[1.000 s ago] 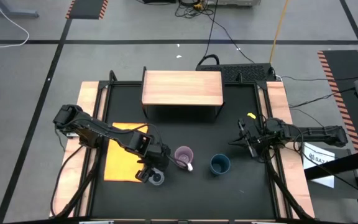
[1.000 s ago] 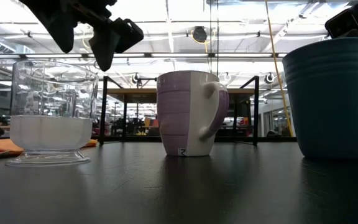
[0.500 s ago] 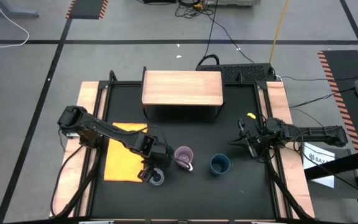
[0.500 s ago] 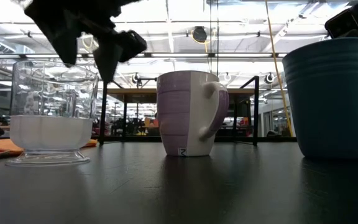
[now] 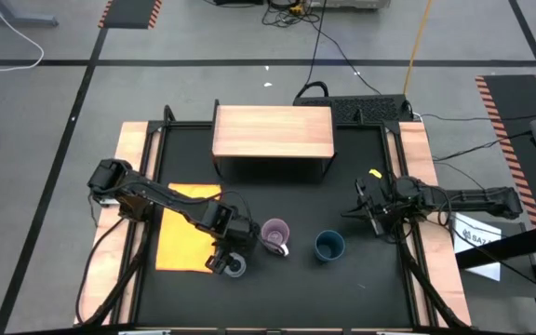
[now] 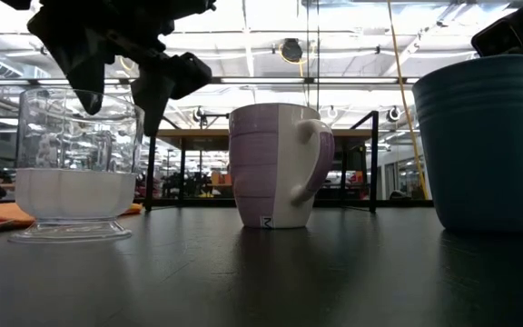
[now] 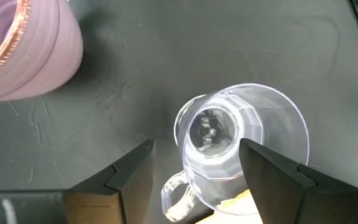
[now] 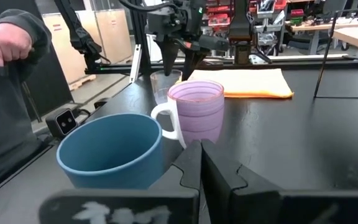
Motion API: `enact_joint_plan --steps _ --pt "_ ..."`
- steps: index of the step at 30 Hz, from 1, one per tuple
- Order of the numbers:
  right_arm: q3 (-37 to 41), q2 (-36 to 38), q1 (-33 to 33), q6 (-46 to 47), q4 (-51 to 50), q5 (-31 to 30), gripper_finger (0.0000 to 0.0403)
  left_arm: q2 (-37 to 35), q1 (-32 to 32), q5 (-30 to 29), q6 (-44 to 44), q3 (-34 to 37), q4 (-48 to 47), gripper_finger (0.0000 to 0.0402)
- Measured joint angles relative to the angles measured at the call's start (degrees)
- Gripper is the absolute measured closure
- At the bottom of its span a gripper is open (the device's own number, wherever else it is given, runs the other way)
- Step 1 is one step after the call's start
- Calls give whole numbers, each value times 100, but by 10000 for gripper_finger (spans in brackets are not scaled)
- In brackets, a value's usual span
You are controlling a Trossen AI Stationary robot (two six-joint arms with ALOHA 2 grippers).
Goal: Stack small to large cups/mugs on shelf
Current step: Put the transparent mug on the shelf
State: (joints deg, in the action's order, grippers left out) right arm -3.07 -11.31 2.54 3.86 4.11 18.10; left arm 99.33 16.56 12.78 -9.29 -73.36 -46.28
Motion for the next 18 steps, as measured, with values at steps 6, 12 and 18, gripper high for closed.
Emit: enact_joint_plan --steps 6,12,18 --pt "0 -2 0 2 12 1 403 -2 0 -16 31 0 33 167" --pt "-1 -2 1 2 16 1 403 -4 4 -16 -56 0 109 174" --pt "-2 -2 -1 2 23 1 403 -4 4 70 -54 0 201 236"
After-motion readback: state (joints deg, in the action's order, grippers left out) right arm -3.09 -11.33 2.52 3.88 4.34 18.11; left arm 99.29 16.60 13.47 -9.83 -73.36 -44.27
